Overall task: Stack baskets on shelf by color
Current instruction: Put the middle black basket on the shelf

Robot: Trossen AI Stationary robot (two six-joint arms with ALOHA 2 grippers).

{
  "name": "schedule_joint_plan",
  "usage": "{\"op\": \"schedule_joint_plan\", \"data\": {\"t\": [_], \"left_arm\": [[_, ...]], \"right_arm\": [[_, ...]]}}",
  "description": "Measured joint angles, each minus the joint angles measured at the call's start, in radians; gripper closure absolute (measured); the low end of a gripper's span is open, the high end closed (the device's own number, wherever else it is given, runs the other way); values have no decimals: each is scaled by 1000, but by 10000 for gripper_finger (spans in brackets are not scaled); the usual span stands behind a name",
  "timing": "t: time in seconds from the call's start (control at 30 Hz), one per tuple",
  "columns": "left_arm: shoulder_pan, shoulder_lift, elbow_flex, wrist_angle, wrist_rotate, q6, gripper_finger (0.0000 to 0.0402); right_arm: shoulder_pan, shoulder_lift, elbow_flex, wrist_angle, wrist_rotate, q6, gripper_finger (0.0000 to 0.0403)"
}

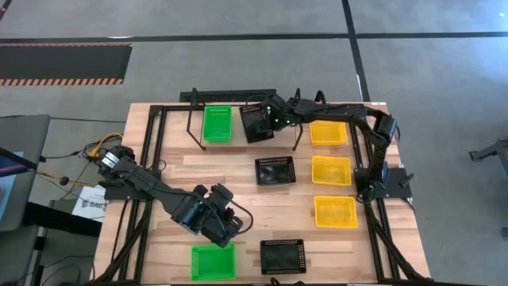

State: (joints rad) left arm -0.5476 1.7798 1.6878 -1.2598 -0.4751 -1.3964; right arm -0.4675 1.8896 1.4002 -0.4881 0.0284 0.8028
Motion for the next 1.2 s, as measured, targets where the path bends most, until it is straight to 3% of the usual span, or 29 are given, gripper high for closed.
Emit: {"op": "schedule_joint_plan", "data": {"t": [0.3,0.6,1.2], "left_arm": [[0,0,0,3,1,-1,271],[0,0,0,3,2,-12,271],[0,0,0,29,2,-7,271]], "right_arm": [[0,0,0,3,-8,-15,374],[1,0,0,4,-10,-41,377],[2,0,1,64,-28,-43,313]]}}
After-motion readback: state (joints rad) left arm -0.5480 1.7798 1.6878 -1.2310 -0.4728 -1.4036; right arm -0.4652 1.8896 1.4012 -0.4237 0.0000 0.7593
